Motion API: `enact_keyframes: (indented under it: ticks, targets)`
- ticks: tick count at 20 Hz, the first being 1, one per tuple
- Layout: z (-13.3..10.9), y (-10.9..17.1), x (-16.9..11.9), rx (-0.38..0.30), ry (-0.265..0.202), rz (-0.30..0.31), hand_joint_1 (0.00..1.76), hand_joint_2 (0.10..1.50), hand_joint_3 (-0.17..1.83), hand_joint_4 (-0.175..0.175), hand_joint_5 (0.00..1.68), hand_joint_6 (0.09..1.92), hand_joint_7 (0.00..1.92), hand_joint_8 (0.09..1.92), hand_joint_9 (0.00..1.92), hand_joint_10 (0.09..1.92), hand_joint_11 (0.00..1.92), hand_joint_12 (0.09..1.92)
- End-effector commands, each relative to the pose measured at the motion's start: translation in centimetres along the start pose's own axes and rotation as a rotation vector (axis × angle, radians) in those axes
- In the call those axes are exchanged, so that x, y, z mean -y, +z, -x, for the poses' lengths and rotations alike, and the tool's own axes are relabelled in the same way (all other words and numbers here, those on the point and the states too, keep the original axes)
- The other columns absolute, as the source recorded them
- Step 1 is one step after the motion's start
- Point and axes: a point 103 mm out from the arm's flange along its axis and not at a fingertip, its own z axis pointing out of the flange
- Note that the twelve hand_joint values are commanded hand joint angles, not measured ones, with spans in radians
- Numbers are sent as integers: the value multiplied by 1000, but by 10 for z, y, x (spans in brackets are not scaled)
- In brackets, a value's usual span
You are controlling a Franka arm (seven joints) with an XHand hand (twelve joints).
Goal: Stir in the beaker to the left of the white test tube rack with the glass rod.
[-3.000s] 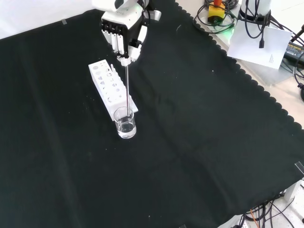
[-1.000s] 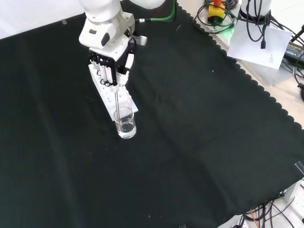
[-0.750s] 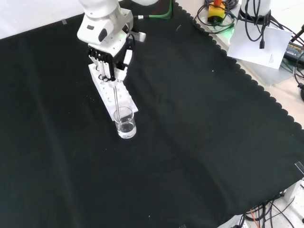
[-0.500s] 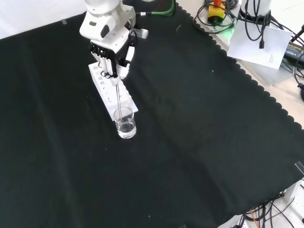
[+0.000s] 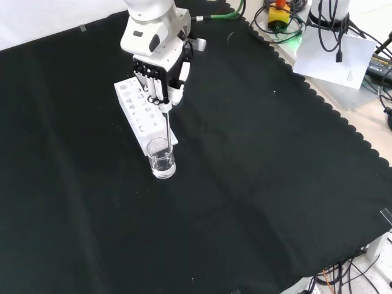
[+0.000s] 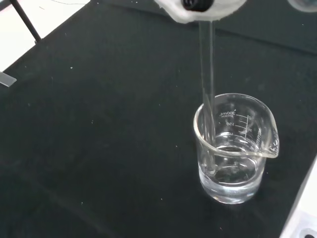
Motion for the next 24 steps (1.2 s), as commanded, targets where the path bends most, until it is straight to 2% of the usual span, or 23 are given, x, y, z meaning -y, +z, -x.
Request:
enact_keyframes:
  ticks: [1, 8, 14, 18, 24]
  targets:
    - [6, 0, -16, -14, -8, 7, 1332, 1028, -175, -175, 1480, 87, 1382, 595, 1739, 440, 1708, 407]
    - [32, -1, -33, -9, -6, 18, 1332, 1028, -175, -175, 1480, 87, 1382, 594, 1739, 438, 1708, 406]
    - [53, 1, -8, -21, 42, 14, 1332, 1028, -175, -175, 1480, 87, 1383, 593, 1741, 437, 1709, 406]
    - [46, -4, 11, -16, 49, 22, 1332, 1028, -175, -175, 1480, 87, 1383, 592, 1741, 436, 1709, 405]
    - [16, -5, 5, 0, -15, 30, 1332, 1028, -175, -175, 1480, 87, 1383, 592, 1742, 435, 1709, 405]
